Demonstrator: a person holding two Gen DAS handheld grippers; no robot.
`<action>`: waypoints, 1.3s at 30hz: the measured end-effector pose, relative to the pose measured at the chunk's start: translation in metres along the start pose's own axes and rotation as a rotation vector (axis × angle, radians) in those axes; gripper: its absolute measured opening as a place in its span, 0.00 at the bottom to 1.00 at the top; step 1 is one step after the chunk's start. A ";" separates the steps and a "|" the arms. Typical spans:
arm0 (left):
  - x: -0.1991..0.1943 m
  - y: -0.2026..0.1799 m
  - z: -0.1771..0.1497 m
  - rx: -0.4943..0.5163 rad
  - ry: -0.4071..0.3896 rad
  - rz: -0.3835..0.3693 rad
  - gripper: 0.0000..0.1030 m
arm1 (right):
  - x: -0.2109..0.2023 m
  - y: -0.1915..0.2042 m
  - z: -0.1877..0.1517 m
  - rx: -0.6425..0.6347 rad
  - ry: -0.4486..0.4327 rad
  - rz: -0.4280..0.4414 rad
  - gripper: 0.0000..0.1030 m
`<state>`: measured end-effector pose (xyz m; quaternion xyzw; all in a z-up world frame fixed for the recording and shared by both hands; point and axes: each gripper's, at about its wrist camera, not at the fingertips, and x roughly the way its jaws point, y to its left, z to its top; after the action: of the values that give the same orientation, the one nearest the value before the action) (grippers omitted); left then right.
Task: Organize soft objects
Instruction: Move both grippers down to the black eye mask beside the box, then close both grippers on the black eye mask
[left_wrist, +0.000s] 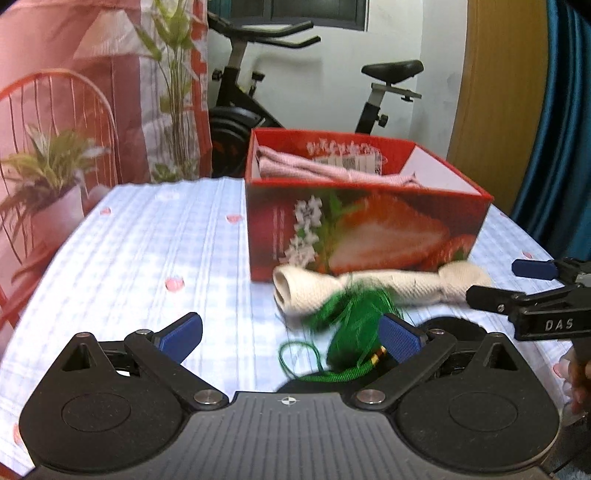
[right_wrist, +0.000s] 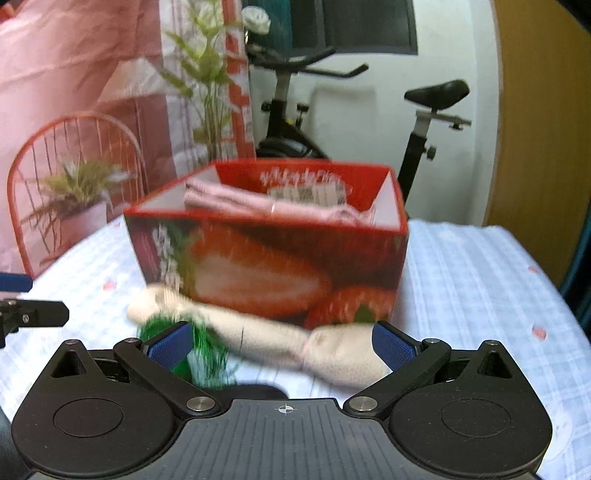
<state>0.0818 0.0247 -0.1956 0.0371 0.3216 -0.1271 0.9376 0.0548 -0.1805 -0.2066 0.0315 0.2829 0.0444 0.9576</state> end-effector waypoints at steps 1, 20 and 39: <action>0.001 0.000 -0.004 -0.007 0.005 -0.013 0.98 | 0.000 0.002 -0.005 -0.004 0.007 0.006 0.99; 0.017 -0.001 -0.051 -0.126 0.116 -0.063 0.86 | 0.014 0.018 -0.059 -0.094 0.068 0.046 0.86; 0.041 0.005 -0.060 -0.251 0.140 -0.162 0.82 | 0.016 0.005 -0.077 -0.026 0.043 0.097 0.86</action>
<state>0.0787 0.0296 -0.2683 -0.0977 0.4014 -0.1581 0.8968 0.0254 -0.1710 -0.2795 0.0316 0.3011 0.0952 0.9483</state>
